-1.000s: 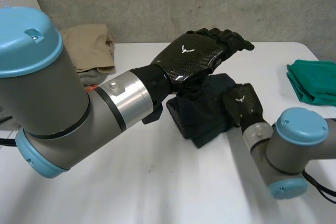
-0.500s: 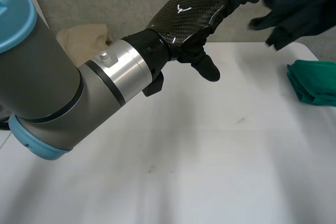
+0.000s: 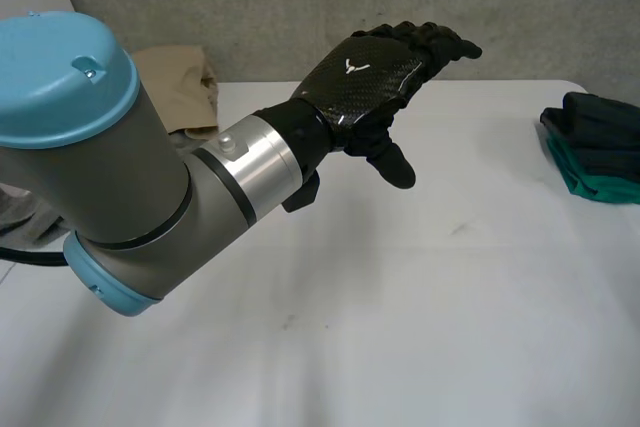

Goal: Fold the laundry.

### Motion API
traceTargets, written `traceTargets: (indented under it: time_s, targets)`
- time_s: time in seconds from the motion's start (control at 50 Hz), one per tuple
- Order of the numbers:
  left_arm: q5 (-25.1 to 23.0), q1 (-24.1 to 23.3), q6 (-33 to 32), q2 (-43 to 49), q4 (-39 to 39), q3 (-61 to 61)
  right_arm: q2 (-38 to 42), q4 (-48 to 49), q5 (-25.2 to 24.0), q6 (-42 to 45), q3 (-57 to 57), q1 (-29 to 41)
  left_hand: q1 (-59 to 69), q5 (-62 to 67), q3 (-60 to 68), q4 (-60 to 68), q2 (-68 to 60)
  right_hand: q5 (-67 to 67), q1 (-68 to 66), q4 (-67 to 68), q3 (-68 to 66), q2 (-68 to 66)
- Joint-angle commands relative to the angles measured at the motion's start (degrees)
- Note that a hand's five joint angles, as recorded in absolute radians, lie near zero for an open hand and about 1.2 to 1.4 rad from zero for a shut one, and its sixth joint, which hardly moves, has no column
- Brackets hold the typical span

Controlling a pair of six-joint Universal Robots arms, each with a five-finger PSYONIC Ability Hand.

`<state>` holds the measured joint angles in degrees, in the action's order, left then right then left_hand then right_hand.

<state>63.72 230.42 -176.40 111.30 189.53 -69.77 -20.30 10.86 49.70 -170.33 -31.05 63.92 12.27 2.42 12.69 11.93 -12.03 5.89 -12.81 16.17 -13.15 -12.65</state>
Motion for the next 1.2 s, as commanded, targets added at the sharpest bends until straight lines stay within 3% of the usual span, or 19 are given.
traceTargets:
  time_s: [0.02, 0.12, 0.2, 0.26, 0.28, 0.36, 0.46, 0.5, 0.6, 0.68, 0.72, 0.88, 1.02, 1.2]
  targets:
    - [0.0, -0.2, 0.1, -0.6, 0.0, 0.1, -13.8, -7.0, 3.6, 0.5, -6.5, -3.3, -1.7, -1.9, -2.1, -1.4, 1.5, -5.9, 2.8, -6.2, 3.2, 2.7]
    - [0.1, -0.8, 0.1, -0.8, -0.2, -0.5, -20.0, -12.8, 5.8, 1.2, -9.4, -5.1, -1.9, -2.0, -2.3, -1.5, 1.6, -5.9, 2.8, -6.2, 3.2, 2.7]
    - [0.1, -1.3, 0.1, -1.1, -0.2, -1.2, -22.4, -19.3, 14.6, 5.0, -8.7, -9.2, -2.1, -2.2, -2.5, -1.7, 1.8, -5.9, 2.8, -6.2, 3.2, 2.7]
    - [0.1, -1.3, 0.1, -1.8, -0.1, -1.2, -25.1, -22.3, 24.6, 14.0, -6.0, -11.4, -2.1, -2.2, -2.5, -1.7, 1.8, -5.9, 2.8, -6.2, 3.2, 2.7]
    - [0.2, -1.3, 0.1, -2.0, 0.0, -1.2, -26.4, -22.3, 29.5, 19.4, -4.0, -11.4, -2.1, -2.2, -2.5, -1.7, 1.8, -5.9, 2.8, -6.2, 3.2, 2.7]
    - [1.0, -0.8, 0.6, -3.5, 0.6, 0.6, -27.1, -14.9, 36.8, 24.0, -0.2, -9.3, -1.7, -1.9, -2.1, -1.4, 1.5, -5.9, 2.8, -6.2, 3.2, 2.7]
    - [7.5, 0.6, 2.7, -6.1, 1.1, 6.0, -30.5, -2.8, 36.5, 18.4, -2.3, -0.8, -1.5, -1.7, -2.0, -1.2, 1.3, -5.9, 2.8, -6.2, 3.2, 2.7]
    - [12.6, 2.8, 2.9, -7.2, 1.1, 8.2, -34.2, 0.5, 35.9, 15.8, -4.6, 2.2, -1.7, -1.9, -2.1, -1.4, 1.5, -5.9, 2.8, -6.2, 3.2, 2.7]
    - [19.6, 11.7, 2.0, -7.9, 0.5, 11.7, -43.2, 8.0, 28.5, 9.9, -16.7, 12.3, -1.5, -1.7, -2.0, -1.2, 1.3, -5.9, 2.8, -6.2, 3.2, 2.7]
    - [19.9, 19.8, -1.8, -7.2, 0.1, 11.5, -46.1, 11.1, 21.8, 9.8, -26.2, 21.4, -1.4, -1.5, -1.8, -1.0, 1.1, -5.9, 2.8, -6.2, 3.2, 2.7]
    - [19.9, 23.1, -8.2, -5.2, 0.1, 10.8, -46.7, 11.0, 20.3, 9.8, -29.8, 24.7, -1.0, -1.2, -1.5, -0.7, 0.8, -5.9, 2.8, -6.2, 3.2, 2.7]
    - [19.6, 28.3, -28.4, 10.9, 2.5, 10.7, -46.5, 8.2, 19.8, 14.9, -46.7, 33.6, -0.9, -1.0, -1.3, -0.5, 0.6, -5.9, 2.8, -6.2, 3.2, 2.7]
    - [17.0, 32.1, -30.4, 25.4, 10.0, 16.0, -44.7, 8.0, 19.9, 23.0, -57.2, 36.5, -0.4, -0.5, -0.8, 0.0, 0.1, -5.9, 2.8, -6.2, 3.2, 2.7]
    - [15.2, 34.0, -30.8, 36.0, 11.1, 22.5, -44.6, 8.3, 19.5, 26.0, -64.9, 36.1, 1.3, 1.2, 0.9, 1.6, -1.5, -5.9, 2.8, -6.2, 3.2, 2.7]
